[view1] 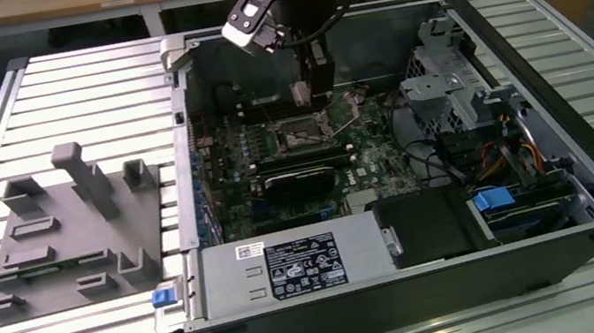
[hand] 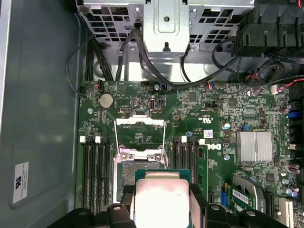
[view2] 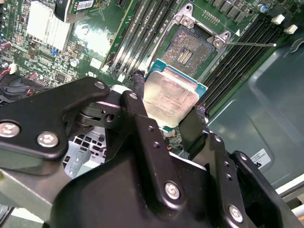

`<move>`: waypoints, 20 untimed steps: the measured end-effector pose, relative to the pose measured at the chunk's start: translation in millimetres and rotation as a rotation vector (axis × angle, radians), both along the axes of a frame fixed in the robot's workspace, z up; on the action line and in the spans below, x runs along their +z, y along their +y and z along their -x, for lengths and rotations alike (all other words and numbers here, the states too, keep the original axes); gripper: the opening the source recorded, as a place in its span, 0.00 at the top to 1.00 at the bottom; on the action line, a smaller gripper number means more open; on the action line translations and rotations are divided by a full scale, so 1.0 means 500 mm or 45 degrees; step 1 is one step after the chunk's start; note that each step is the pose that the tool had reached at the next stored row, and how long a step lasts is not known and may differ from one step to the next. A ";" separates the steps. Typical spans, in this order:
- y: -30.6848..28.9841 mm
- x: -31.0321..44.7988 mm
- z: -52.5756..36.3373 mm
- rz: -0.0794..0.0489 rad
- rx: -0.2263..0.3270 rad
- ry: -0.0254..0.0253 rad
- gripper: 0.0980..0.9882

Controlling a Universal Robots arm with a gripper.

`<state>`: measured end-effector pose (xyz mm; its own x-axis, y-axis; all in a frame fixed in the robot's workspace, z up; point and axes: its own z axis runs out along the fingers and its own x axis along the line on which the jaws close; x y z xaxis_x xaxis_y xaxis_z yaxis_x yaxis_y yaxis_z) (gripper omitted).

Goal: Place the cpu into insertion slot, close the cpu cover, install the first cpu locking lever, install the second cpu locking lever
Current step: 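Place the cpu into insertion slot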

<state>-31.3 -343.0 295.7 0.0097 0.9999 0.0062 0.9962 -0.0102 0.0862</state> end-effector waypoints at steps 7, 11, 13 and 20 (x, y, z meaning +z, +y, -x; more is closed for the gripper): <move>0.000 -0.007 0.000 0.000 0.000 -0.0001 0.50; 0.000 -0.010 0.000 0.000 0.000 0.0000 0.50; 0.000 -0.012 0.000 0.000 0.000 -0.0001 0.50; 0.000 -0.017 0.000 0.000 0.000 0.0000 0.50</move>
